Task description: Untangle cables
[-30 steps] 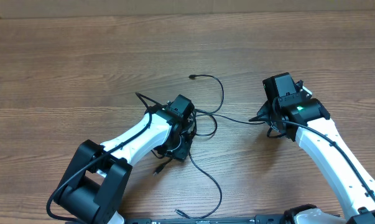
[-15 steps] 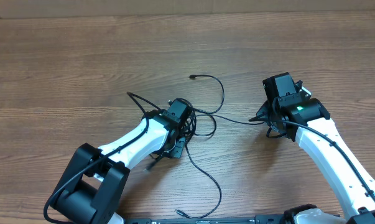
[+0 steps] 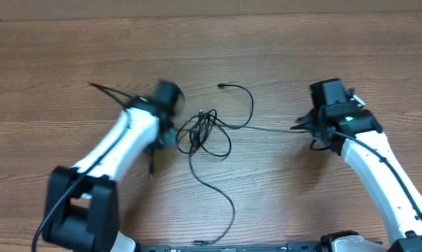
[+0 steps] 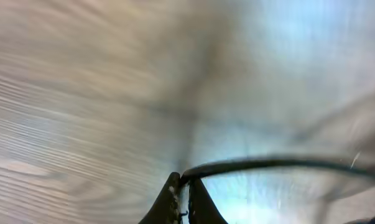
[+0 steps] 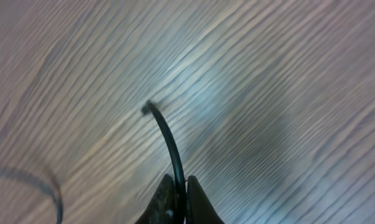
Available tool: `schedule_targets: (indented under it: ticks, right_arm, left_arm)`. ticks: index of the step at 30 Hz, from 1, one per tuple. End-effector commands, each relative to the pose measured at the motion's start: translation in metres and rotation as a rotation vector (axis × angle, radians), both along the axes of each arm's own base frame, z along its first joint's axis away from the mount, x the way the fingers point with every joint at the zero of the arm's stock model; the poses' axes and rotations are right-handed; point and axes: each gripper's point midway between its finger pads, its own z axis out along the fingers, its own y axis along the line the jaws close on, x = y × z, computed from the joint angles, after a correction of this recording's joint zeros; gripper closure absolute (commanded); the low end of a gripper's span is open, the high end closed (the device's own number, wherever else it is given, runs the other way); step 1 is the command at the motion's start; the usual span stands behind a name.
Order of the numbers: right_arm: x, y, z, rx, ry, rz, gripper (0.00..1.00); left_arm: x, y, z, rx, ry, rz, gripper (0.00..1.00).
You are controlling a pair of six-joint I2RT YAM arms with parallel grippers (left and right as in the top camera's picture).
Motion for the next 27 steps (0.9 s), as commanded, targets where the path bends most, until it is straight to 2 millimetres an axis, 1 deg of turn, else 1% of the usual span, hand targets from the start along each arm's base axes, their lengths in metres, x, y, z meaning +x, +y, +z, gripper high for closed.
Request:
schedule_targets:
  ticks: [1,5,7,9,10,11,13,15,16,18,19,20,21,22,24,25,27]
  right_arm:
    - [0.0,-0.029,0.007,-0.016,-0.026,-0.091,0.96]
    - [-0.002,-0.06,0.008,-0.017,-0.037,-0.189,0.96]
    - [-0.003,-0.081,0.009,-0.018,-0.051,-0.257,0.96]
    - [-0.004,-0.097,0.01,-0.008,-0.066,-0.309,0.96]
    - [-0.004,-0.101,0.01,0.013,-0.073,-0.324,0.96]
    - [-0.004,-0.103,0.009,0.05,-0.077,-0.335,0.96]
    - [-0.002,-0.098,0.007,0.128,-0.082,-0.319,0.96]
    - [0.001,-0.09,0.007,0.187,-0.084,-0.26,0.96]
    - [0.002,-0.088,0.007,0.197,-0.084,-0.246,0.96]
    - [0.002,-0.085,0.007,0.204,-0.083,-0.225,0.96]
    - [0.002,-0.083,0.007,0.203,-0.081,-0.222,0.96]
    - [0.002,-0.082,0.006,0.204,-0.078,-0.219,0.96]
    - [0.002,-0.082,0.006,0.203,-0.077,-0.214,0.96]
    - [0.001,-0.081,0.006,0.203,-0.073,-0.214,0.96]
    - [0.0,-0.081,0.005,0.204,-0.066,-0.215,0.96]
    - [-0.001,-0.081,0.005,0.205,-0.062,-0.216,0.96]
    - [-0.002,-0.08,0.005,0.206,-0.059,-0.216,0.96]
  left_arm:
    - [0.027,0.045,0.052,0.0,-0.177,0.212,0.96]
    - [0.038,0.081,0.076,-0.098,-0.272,0.398,0.96]
    - [0.041,0.096,0.081,-0.159,-0.299,0.457,0.96]
    - [0.039,0.108,0.08,-0.214,-0.304,0.524,0.96]
    - [0.039,0.107,0.079,-0.268,-0.296,0.534,0.96]
    - [0.039,0.103,0.078,-0.32,-0.282,0.502,0.96]
    - [0.039,0.091,0.076,-0.392,-0.26,0.397,0.96]
    - [0.038,0.084,0.072,-0.4,-0.242,0.324,0.96]
    - [0.037,0.08,0.069,-0.395,-0.231,0.295,0.93]
    - [0.037,0.07,0.064,-0.386,-0.212,0.218,0.81]
    - [0.037,0.065,0.062,-0.383,-0.2,0.185,0.7]
    - [0.038,0.059,0.06,-0.385,-0.192,0.162,0.57]
    - [0.038,0.052,0.058,-0.388,-0.182,0.145,0.47]
    - [0.038,0.042,0.056,-0.4,-0.171,0.123,0.4]
    - [0.037,0.019,0.052,-0.44,-0.144,0.083,0.37]
    - [0.037,0.003,0.047,-0.46,-0.119,0.087,0.37]
    - [0.038,-0.014,0.038,-0.469,-0.092,0.105,0.36]
